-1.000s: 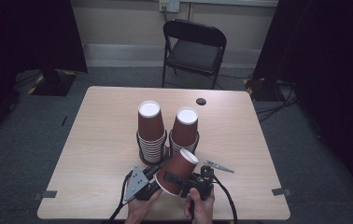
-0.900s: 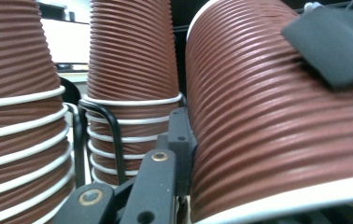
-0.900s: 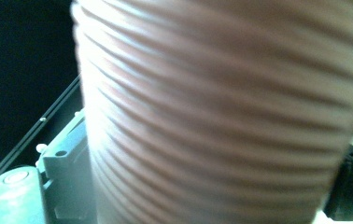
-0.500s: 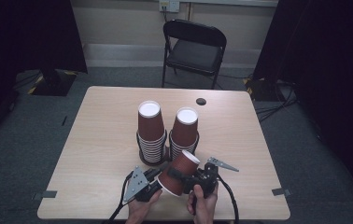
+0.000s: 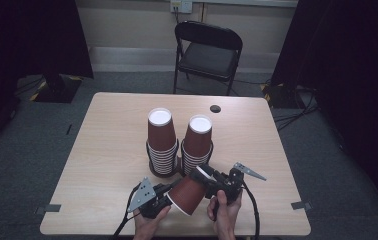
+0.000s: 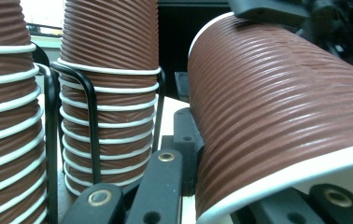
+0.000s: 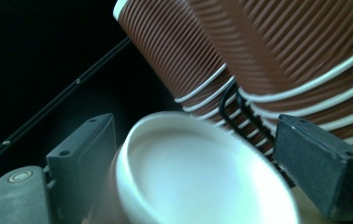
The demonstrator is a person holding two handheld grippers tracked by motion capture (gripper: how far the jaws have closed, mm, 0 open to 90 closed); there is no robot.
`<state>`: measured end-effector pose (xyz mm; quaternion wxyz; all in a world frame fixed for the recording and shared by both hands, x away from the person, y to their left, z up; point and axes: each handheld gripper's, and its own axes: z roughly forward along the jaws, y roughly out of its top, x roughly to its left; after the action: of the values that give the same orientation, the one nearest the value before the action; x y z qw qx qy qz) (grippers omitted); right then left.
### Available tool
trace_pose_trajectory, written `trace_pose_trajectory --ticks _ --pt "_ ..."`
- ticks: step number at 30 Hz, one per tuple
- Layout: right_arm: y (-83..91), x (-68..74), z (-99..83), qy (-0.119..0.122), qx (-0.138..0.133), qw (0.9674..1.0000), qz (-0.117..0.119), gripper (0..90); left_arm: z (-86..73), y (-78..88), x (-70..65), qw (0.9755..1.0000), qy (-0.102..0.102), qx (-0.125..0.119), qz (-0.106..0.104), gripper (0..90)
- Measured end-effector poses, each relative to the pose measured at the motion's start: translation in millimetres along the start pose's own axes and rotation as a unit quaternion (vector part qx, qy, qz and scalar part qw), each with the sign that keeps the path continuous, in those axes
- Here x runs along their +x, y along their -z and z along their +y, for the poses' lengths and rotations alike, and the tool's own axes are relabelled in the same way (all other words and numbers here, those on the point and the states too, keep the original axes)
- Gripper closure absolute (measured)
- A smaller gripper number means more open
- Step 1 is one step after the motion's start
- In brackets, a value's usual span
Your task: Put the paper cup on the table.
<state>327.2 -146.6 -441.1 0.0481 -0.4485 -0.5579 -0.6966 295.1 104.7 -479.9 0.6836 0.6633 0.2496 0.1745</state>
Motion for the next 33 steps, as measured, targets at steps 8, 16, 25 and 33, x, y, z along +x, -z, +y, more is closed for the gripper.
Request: trace_pose_trajectory --ticks 8,16,25,33 --pt "8.4 0.5 10.9 0.047 -0.014 0.9987 -0.016 12.2 7.1 7.9 2.3 0.9991 0.009 0.036 -0.02 86.1" --pt "18.7 -1.5 14.1 0.094 -0.035 0.9947 -0.025 12.3 12.6 13.5 8.2 0.998 -0.013 0.06 0.012 86.1" --pt "31.9 -1.1 8.7 0.137 -0.022 0.9904 -0.001 12.4 15.5 24.5 22.7 0.996 0.021 0.087 0.001 86.2" --pt "37.1 -1.3 1.4 0.185 0.001 0.9827 -0.01 14.0 23.0 26.4 21.2 0.9911 -0.003 0.133 0.013 86.1"
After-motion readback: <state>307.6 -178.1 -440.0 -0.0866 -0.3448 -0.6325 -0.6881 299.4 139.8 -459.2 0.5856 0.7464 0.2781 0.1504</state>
